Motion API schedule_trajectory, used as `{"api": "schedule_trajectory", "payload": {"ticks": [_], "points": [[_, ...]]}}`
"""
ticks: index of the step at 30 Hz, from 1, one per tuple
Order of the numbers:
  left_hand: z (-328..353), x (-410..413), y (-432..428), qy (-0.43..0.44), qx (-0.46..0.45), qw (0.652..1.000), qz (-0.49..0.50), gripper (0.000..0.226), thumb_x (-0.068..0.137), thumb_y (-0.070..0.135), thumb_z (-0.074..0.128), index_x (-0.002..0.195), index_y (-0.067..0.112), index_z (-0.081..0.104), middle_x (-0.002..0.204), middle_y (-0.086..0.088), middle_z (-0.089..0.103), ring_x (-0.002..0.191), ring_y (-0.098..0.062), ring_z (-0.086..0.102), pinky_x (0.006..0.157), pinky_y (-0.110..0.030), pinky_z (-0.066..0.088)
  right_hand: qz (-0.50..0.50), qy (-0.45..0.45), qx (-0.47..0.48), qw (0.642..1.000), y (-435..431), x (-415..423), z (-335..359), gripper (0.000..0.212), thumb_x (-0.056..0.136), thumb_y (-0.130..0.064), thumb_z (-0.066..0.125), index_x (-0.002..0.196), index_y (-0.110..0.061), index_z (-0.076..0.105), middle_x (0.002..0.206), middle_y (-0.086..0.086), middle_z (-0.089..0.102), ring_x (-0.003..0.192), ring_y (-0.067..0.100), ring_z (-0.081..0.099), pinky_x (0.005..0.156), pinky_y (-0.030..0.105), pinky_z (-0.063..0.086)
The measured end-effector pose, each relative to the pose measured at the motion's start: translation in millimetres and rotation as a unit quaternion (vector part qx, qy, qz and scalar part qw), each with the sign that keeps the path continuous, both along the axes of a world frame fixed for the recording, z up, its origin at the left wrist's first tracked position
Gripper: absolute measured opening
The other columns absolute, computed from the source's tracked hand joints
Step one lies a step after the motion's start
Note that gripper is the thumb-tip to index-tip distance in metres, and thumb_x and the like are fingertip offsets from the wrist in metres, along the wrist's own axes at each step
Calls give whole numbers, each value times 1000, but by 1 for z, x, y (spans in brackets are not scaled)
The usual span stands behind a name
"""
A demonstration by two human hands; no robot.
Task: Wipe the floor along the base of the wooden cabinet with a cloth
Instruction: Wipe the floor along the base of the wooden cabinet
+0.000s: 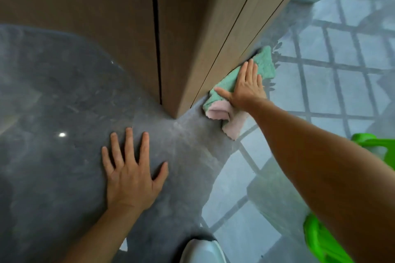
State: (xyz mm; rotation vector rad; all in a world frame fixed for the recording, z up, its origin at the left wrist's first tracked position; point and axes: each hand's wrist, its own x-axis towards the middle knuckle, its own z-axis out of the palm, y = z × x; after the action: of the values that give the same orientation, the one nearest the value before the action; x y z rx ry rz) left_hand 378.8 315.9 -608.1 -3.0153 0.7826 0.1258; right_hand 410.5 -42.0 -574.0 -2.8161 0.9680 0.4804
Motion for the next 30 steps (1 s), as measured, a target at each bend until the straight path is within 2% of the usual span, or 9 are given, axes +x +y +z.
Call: {"api": "schedule_trajectory", "payload": {"ticks": [3,7,11,16,21,23,26,28,30], "points": [[2,1,0,-2,1,1000,-1,89,87,72,22,157,18,31,165,-21,22,151,-48,18,120,-63,8,-5,31,16,999,-14,10,5,131,68,-91,32,149,1,-14,160,21,-16,147,34,-14,120,50,-1],[1,0,-1,-5,-3,1000,-1,89,85,70,33,157,18,31,166,-20,22,152,-48,17,120,-64,10,-27,-5,17,999,10,1,-6,129,70,-89,35,149,2,-12,159,23,-15,147,37,-13,119,54,0],[0,2,0,-5,-5,1000,-1,89,84,70,34,157,18,30,166,-20,20,152,-48,16,120,-64,10,-39,-21,43,998,56,-3,-2,136,65,-91,40,149,2,-13,159,25,-16,146,39,-15,118,55,-3],[1,2,0,8,-2,1000,-4,91,82,69,37,156,18,30,165,-21,22,151,-49,18,119,-65,10,-17,-76,101,992,158,-23,-2,153,51,-90,56,145,5,-18,158,25,-18,145,37,-20,113,49,-13],[8,2,-1,27,9,1000,-5,91,82,69,37,156,17,32,165,-22,23,151,-50,18,118,-66,12,35,-73,126,989,186,-38,3,156,49,-87,63,146,5,-17,158,24,-18,145,37,-21,117,51,-7],[8,2,-2,27,12,1000,-6,91,83,70,36,156,17,32,165,-22,22,151,-50,18,118,-66,11,60,-65,123,988,177,-43,5,152,52,-89,57,147,5,-15,158,23,-18,146,36,-20,118,51,-5],[7,3,-2,27,14,999,-8,91,84,71,35,157,17,30,165,-22,21,151,-50,18,118,-65,11,117,-23,91,989,154,-44,4,155,45,-97,42,147,4,-17,159,21,-20,146,35,-21,120,52,-1],[7,3,-3,27,14,999,-14,91,84,70,34,157,16,30,165,-23,21,150,-51,18,118,-66,11,84,-17,80,993,134,-36,7,161,36,-100,40,148,2,-16,159,20,-18,146,34,-20,120,51,-3],[11,1,-6,42,19,999,-12,90,85,68,31,157,14,31,165,-24,22,149,-53,18,117,-67,12,0,-22,67,997,108,-21,10,167,26,-101,36,148,1,-16,160,19,-16,147,35,-17,118,50,-4]]}}
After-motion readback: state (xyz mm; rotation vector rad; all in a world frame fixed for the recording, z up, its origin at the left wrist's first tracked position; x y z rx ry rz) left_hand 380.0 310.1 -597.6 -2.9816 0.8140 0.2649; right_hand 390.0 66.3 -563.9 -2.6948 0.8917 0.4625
